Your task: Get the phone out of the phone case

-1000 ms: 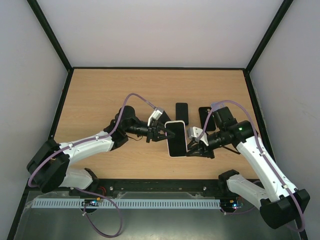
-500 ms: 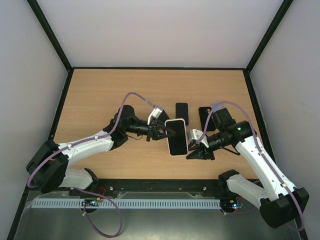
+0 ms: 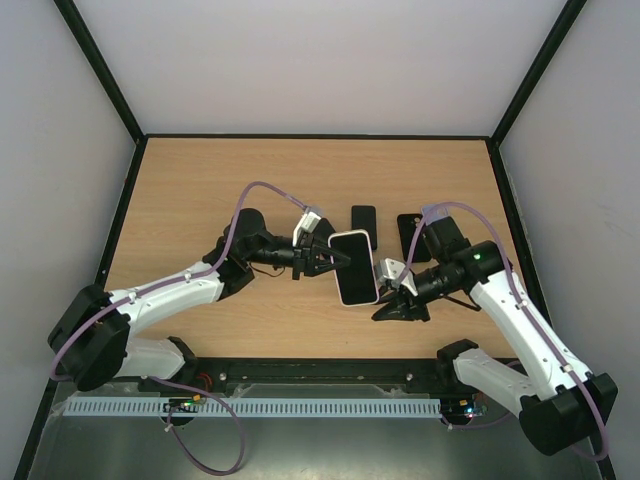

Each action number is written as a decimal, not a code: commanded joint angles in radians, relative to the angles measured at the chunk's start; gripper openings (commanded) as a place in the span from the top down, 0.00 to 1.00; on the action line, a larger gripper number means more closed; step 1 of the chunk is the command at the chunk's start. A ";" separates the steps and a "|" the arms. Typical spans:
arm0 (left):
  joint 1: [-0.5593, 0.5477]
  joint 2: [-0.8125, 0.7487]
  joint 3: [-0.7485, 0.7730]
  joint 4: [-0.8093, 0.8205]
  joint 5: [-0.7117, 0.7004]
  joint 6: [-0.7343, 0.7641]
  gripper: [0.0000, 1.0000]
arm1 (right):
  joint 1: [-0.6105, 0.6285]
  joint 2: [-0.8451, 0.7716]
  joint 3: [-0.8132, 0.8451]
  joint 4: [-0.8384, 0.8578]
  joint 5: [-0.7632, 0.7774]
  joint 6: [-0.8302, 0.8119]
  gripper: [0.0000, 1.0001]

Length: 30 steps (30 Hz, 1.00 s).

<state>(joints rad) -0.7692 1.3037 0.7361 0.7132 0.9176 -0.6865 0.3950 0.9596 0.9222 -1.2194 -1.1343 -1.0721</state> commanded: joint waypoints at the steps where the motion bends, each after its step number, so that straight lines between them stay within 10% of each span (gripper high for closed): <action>1: -0.001 -0.028 0.047 0.059 0.016 0.017 0.98 | 0.005 0.019 0.026 -0.009 -0.040 0.018 0.69; 30: -0.053 -0.044 0.093 -0.114 0.085 0.094 0.98 | 0.007 0.077 0.102 -0.041 -0.028 0.009 0.88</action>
<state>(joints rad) -0.7975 1.3006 0.7921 0.5900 0.9463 -0.6281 0.4011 1.0386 0.9932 -1.2575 -1.1465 -1.0695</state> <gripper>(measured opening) 0.087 0.151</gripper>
